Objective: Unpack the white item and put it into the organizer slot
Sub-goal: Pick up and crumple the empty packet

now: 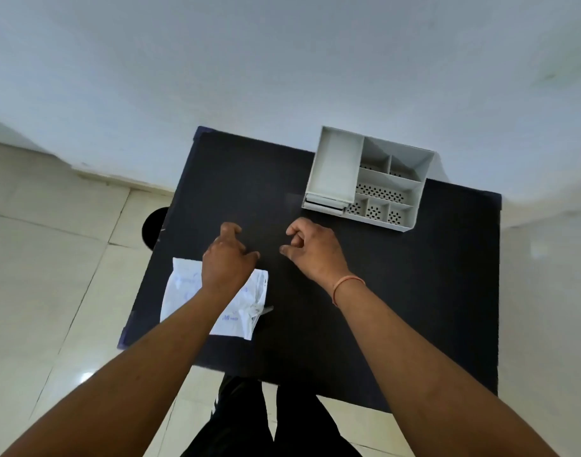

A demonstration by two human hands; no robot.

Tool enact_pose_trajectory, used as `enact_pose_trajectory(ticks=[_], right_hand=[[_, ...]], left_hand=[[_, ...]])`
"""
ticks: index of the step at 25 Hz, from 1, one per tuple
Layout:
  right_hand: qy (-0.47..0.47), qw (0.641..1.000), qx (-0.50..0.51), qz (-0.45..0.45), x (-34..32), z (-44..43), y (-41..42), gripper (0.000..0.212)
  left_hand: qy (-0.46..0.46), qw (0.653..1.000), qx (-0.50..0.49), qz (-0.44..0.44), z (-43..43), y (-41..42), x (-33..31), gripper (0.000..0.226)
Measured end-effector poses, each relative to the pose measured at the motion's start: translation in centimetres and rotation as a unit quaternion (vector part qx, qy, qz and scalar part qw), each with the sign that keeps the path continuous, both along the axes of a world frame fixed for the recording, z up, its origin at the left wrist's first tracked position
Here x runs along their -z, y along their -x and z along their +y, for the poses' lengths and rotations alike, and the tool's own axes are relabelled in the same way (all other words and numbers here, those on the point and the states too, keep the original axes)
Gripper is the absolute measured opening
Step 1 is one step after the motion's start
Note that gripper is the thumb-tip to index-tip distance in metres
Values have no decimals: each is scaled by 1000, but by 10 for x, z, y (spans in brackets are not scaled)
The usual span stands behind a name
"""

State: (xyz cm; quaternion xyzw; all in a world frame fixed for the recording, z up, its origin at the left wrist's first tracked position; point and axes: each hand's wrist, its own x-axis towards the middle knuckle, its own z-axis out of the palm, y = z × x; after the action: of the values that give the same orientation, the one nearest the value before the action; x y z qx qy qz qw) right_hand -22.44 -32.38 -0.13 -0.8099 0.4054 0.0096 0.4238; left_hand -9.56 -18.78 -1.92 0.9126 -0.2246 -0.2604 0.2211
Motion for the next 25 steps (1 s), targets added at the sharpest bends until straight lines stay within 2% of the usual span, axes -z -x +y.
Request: enact_pose_trajectory(ticks=[2,4,8,10,14,17,18,20,22,23,25], right_hand=[[-60,997,-45,5,9,25,-11,35],[-78,994,-76,27,23,45,-21,46],[-37,979,-118,161,55,79,-42,76],[-8,971,-130,203,67,91,-47,81],[-66,968,-92,225,76,105,-56,55],[-45,970,-67,229,72,117,-64,40],[-41,973,-52,223,68,121,-68,41],[-73,975,-26,210,61,130,-73,57],[-110,966,-33,232,55,143,-78,69],[-114,959,-50,253,55,153,-81,64],[-143,952,-64,261,51,172,-89,36]], left_hand=[[-21,997,-75,11,36,-4,5,62],[-41,990,-130,29,65,-7,14,67],[-110,977,-164,83,113,-10,39,82],[-130,973,-156,107,127,-9,50,90],[-113,982,-118,96,141,-13,61,93],[-95,985,-89,116,153,-26,59,93],[-92,984,-81,131,158,-33,58,95],[-83,980,-59,170,171,-46,55,98],[-67,975,-29,211,186,-57,51,101],[-55,970,-23,235,194,-62,49,102],[-19,956,-26,292,209,-73,46,105]])
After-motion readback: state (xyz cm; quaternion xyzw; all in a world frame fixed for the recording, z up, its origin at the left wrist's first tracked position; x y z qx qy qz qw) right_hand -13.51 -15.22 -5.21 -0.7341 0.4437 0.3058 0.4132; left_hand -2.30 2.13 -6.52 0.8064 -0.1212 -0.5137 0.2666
